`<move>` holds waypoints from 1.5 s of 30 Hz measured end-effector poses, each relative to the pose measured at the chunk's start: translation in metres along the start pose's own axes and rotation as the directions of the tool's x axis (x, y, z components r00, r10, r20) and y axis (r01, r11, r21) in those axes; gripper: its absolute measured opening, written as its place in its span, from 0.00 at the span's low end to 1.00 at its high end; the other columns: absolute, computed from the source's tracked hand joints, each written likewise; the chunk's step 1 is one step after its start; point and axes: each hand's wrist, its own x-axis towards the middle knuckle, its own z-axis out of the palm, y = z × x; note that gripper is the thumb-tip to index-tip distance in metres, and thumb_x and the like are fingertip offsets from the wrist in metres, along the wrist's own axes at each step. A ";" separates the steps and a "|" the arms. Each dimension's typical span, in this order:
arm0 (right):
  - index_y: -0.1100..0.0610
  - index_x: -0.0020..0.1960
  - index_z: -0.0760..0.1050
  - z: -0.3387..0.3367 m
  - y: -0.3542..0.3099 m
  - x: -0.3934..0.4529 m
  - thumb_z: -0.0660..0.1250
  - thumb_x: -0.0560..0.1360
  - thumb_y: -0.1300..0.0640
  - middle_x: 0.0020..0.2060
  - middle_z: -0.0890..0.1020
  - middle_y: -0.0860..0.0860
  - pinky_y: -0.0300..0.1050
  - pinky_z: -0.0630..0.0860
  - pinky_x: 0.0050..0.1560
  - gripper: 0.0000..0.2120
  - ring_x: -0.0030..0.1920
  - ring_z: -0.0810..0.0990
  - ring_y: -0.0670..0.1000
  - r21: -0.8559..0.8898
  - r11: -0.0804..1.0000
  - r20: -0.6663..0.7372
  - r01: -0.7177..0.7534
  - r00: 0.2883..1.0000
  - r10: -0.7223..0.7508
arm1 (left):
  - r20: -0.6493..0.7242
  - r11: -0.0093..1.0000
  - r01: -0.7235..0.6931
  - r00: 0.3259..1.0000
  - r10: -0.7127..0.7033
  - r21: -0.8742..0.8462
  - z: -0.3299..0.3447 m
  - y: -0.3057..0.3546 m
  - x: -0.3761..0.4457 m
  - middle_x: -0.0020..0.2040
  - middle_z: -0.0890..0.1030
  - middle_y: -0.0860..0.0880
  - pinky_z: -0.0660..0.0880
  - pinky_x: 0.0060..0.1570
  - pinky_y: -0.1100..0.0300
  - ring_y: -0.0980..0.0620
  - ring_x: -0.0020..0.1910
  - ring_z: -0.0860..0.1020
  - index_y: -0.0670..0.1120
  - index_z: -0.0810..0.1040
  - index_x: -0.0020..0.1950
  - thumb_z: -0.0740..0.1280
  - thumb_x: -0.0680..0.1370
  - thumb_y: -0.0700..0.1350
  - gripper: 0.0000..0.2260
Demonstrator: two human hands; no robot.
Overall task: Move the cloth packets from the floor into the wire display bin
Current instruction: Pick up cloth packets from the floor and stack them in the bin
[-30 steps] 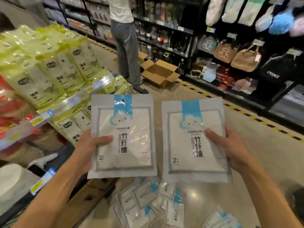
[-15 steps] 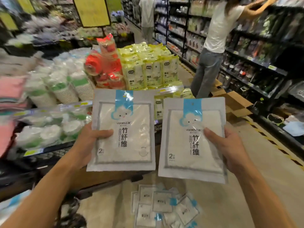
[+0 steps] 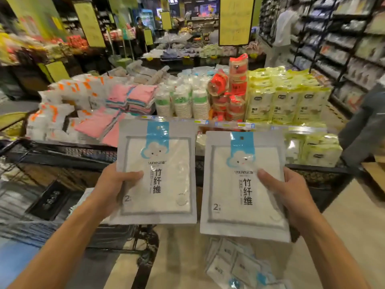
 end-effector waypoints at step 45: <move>0.61 0.60 0.81 0.573 0.135 0.108 0.72 0.76 0.60 0.49 0.88 0.61 0.67 0.81 0.56 0.13 0.48 0.88 0.64 -0.169 0.950 0.461 -0.261 0.832 0.310 | -0.542 0.988 0.066 0.830 -0.132 -0.139 -0.505 -0.028 0.007 0.54 0.85 0.36 0.78 0.58 0.38 0.35 0.52 0.85 0.37 0.81 0.60 0.82 0.65 0.42 0.25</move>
